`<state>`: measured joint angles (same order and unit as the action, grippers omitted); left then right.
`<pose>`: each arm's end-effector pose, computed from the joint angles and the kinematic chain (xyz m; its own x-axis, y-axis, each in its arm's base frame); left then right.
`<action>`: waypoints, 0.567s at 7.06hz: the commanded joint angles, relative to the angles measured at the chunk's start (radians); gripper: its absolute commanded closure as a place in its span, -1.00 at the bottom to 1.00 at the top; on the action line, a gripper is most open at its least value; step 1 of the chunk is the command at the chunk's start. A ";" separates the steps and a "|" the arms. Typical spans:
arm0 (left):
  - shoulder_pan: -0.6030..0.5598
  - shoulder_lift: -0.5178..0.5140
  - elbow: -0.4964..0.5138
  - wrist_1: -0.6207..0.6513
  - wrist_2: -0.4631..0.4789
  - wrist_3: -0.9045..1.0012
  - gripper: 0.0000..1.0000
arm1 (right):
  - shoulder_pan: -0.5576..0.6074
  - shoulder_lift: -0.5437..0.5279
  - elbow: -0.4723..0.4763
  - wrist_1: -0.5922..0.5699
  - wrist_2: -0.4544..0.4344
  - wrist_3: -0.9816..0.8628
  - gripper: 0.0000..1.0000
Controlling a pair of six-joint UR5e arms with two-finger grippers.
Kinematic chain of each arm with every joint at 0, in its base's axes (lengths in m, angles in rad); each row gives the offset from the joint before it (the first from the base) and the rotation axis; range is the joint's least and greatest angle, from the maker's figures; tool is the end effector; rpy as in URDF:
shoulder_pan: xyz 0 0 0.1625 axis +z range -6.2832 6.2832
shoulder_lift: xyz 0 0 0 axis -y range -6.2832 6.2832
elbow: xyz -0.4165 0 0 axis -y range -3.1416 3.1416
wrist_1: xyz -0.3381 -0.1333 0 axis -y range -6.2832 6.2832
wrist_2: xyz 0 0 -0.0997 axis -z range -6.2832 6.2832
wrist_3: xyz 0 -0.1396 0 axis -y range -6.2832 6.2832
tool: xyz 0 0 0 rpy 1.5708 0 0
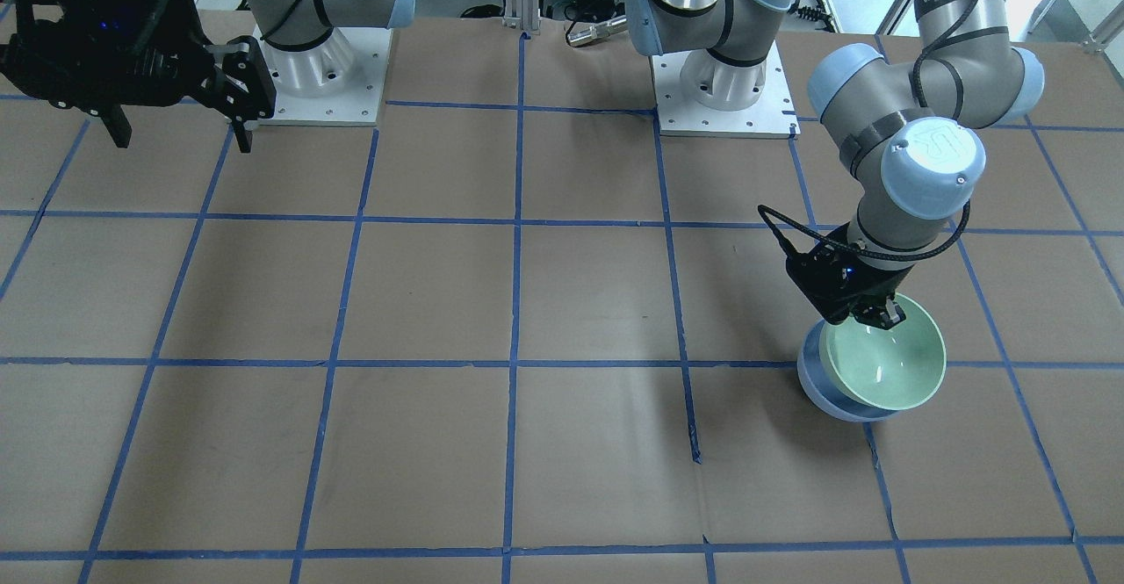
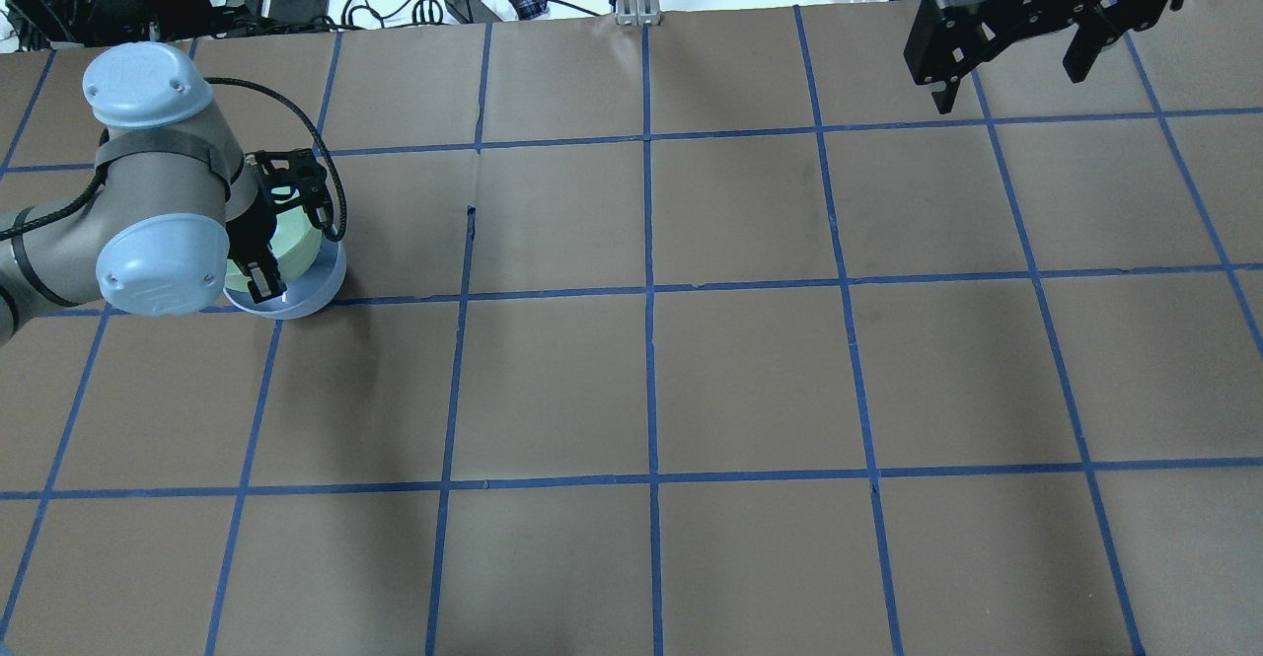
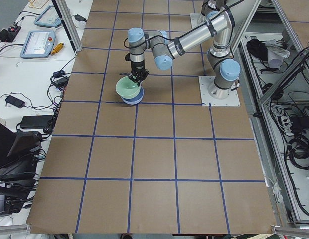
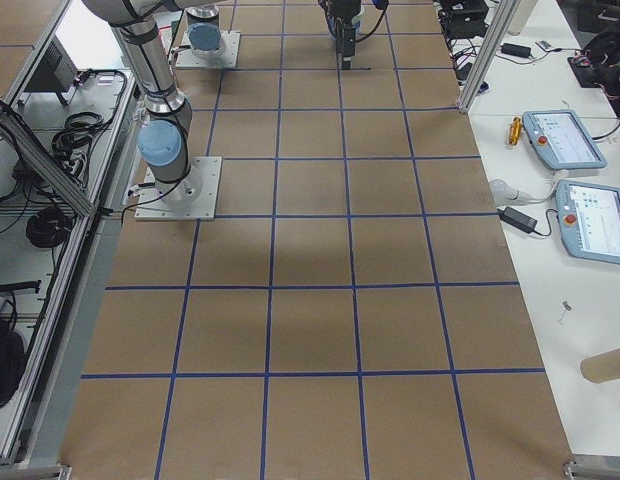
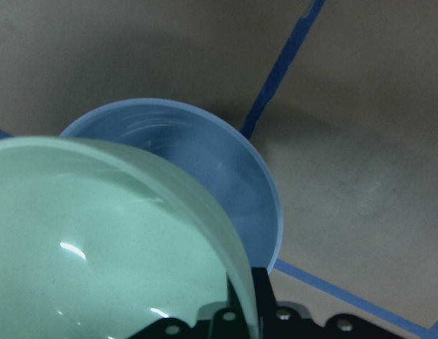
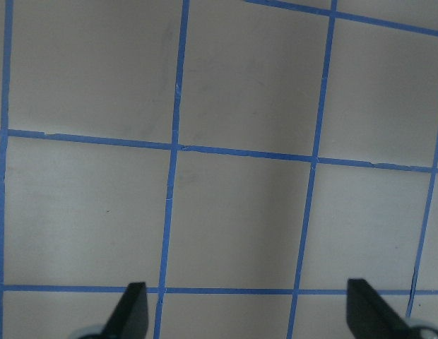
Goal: Stack green bowl on blue bowl
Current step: 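Position the mint-green bowl over the light blue bowl with the left gripper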
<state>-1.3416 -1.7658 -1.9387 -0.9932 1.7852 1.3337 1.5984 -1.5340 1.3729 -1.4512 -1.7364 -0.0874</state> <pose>0.0055 -0.4796 0.2558 -0.4441 0.8936 -0.0642 0.8709 0.4475 0.2033 0.1228 -0.4512 0.4995 -0.9800 -0.1075 0.1677 -0.1135 0.9932 -0.0270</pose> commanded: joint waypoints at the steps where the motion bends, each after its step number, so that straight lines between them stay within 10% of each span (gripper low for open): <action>1: -0.004 -0.004 -0.005 -0.001 -0.003 0.001 1.00 | 0.000 0.000 0.000 0.000 0.000 0.000 -1.00; 3: -0.002 -0.012 -0.003 0.005 -0.009 0.001 -0.70 | -0.001 0.000 0.000 0.000 0.000 0.000 -1.00; 4: -0.002 -0.004 0.000 0.005 -0.009 0.001 -0.83 | 0.000 0.000 0.000 0.000 0.000 0.000 -1.00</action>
<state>-1.3444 -1.7740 -1.9414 -0.9895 1.7762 1.3345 1.5979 -1.5340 1.3729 -1.4511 -1.7365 -0.0874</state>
